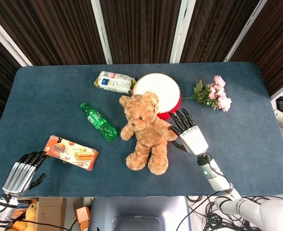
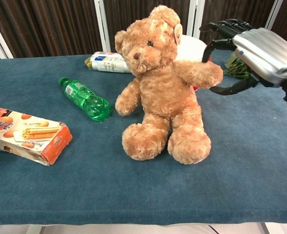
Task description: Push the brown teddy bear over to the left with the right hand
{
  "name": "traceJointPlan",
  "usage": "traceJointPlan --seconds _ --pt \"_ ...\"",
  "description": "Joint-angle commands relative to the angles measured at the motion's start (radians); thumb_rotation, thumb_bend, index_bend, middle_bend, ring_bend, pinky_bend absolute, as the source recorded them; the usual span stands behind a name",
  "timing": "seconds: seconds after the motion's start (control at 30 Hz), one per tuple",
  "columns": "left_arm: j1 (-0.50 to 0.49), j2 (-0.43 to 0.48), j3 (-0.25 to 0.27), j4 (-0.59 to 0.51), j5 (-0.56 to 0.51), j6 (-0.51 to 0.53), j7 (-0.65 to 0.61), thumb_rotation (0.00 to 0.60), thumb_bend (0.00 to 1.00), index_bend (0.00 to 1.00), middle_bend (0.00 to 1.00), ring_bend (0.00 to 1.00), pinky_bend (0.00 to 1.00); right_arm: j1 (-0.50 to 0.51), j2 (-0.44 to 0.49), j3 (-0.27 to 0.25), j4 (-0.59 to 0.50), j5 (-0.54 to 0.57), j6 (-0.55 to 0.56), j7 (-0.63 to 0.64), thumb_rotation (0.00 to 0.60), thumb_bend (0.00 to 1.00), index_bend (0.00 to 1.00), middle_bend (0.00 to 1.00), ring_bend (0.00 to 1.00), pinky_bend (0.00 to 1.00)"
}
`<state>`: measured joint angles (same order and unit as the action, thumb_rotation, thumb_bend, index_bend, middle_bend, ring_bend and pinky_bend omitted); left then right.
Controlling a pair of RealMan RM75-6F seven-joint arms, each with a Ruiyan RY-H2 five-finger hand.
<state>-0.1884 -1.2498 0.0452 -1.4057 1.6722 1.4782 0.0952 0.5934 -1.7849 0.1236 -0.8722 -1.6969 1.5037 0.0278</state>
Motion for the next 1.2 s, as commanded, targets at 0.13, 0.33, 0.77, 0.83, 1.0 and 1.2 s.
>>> traceJointPlan --seconds 0.13,0.33,0.77,0.83,1.0,1.2 --pt "0.002 0.0 0.0 0.0 0.003 0.005 0.0 0.6 0.28 0.31 0.25 0.24 0.34 0.013 -0.037 0.006 0.055 0.004 0.021 0.027 0.6 0.1 0.47 0.07 0.03 0.06" --pt "0.003 0.001 0.0 -0.001 0.005 0.004 0.0 0.6 0.28 0.31 0.26 0.24 0.34 0.02 -0.073 0.009 0.114 0.008 0.048 0.056 0.6 0.1 0.5 0.07 0.03 0.08" --pt "0.003 0.002 0.0 -0.005 0.004 -0.002 0.005 0.6 0.28 0.31 0.26 0.24 0.34 0.029 -0.138 0.023 0.248 0.036 0.09 0.089 0.6 0.15 0.57 0.11 0.07 0.13" --pt "0.003 0.002 0.0 -0.005 0.004 -0.003 0.005 0.6 0.28 0.31 0.26 0.24 0.34 0.029 -0.148 0.025 0.271 0.041 0.098 0.096 0.6 0.17 0.59 0.13 0.09 0.14" --pt "0.003 0.002 0.0 -0.006 0.004 -0.003 0.006 0.6 0.28 0.31 0.26 0.24 0.34 0.032 -0.173 0.029 0.321 0.057 0.102 0.114 0.6 0.24 0.68 0.19 0.14 0.16" --pt "0.004 0.003 0.0 -0.007 0.003 -0.005 0.006 0.6 0.28 0.31 0.26 0.24 0.34 0.042 -0.186 0.037 0.338 0.065 0.121 0.132 0.6 0.32 0.72 0.21 0.15 0.17"
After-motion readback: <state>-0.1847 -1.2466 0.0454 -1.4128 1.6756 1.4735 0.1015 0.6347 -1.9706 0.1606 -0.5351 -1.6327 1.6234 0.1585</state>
